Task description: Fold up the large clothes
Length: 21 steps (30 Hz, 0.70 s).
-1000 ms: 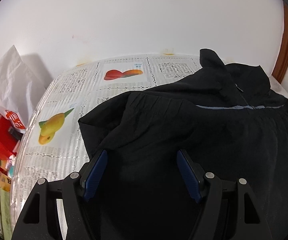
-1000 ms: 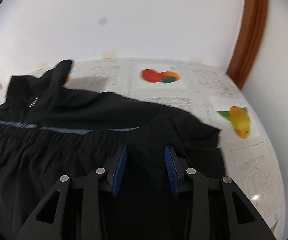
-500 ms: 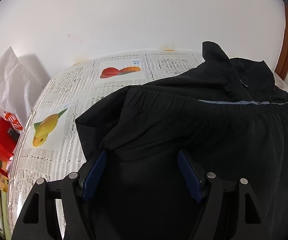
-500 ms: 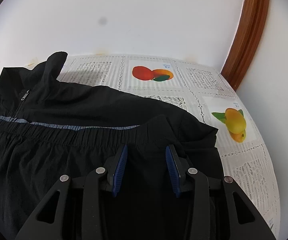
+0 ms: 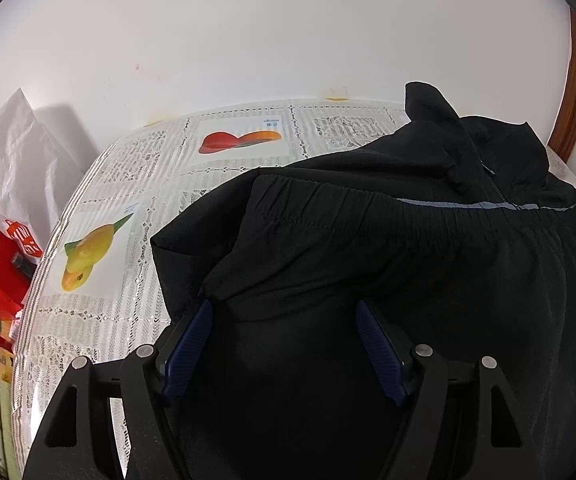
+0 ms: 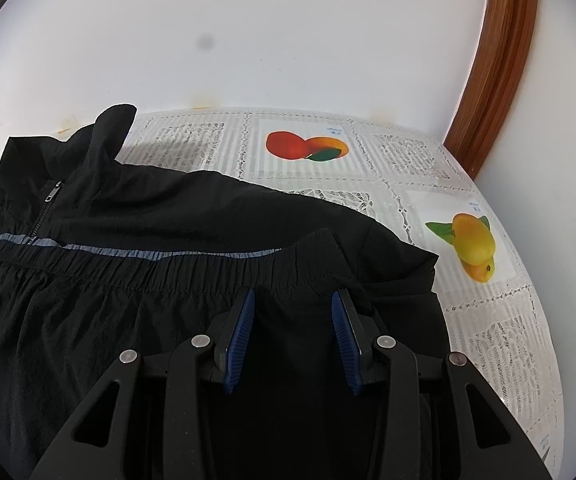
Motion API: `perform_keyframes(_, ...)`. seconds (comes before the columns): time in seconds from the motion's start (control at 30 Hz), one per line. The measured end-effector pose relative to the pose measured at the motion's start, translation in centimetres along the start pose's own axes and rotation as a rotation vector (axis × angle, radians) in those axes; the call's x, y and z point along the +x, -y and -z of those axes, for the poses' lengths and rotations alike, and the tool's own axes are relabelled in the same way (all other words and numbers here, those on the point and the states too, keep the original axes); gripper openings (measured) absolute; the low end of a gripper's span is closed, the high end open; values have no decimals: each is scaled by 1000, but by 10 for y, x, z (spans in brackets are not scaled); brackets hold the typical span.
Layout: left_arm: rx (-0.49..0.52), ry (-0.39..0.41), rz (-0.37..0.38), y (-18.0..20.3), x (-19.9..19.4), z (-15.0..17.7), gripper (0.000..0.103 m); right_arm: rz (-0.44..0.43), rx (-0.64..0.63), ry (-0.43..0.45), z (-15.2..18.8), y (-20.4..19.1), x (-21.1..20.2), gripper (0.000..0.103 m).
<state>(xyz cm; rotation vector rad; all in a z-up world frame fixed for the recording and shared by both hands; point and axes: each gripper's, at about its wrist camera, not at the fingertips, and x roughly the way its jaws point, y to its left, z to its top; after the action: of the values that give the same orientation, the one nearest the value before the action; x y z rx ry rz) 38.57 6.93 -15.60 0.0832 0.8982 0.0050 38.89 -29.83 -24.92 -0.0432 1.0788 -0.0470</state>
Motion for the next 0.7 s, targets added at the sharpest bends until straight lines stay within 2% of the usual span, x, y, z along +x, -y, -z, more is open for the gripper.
perform_keyframes(0.7,8,0,-9,1,0,1,76,10,-12,2,0,-3,0,40)
